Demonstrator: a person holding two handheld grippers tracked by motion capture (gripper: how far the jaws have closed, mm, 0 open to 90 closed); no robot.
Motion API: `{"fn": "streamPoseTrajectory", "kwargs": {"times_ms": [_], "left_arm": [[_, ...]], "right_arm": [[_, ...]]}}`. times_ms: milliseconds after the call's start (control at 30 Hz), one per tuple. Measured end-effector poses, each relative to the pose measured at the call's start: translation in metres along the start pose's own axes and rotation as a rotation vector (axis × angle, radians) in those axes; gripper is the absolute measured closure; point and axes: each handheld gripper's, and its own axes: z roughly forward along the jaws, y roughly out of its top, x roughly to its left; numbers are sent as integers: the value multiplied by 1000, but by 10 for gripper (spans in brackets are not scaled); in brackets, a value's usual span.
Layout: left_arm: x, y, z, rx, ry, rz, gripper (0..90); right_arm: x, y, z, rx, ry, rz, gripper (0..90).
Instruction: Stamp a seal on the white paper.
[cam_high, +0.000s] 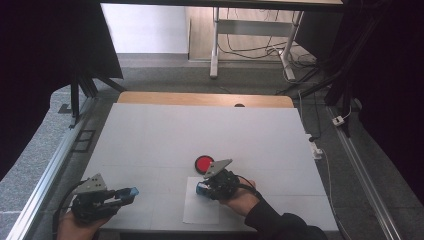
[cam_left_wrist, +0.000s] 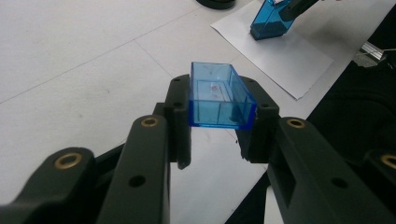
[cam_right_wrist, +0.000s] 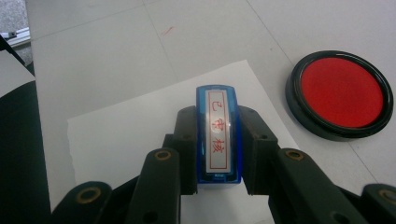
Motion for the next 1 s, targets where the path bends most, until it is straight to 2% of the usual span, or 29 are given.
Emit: {"fn": "streamPoseTrajectory", "kwargs": {"times_ms": [167, 1000], "left_arm": [[0, 0, 0, 0, 0, 0, 673], [0, 0, 0, 2, -3, 4, 674]], "right_arm": [[0, 0, -1, -2, 6, -4, 709], [-5, 4, -30, -139, 23, 42, 708]]}}
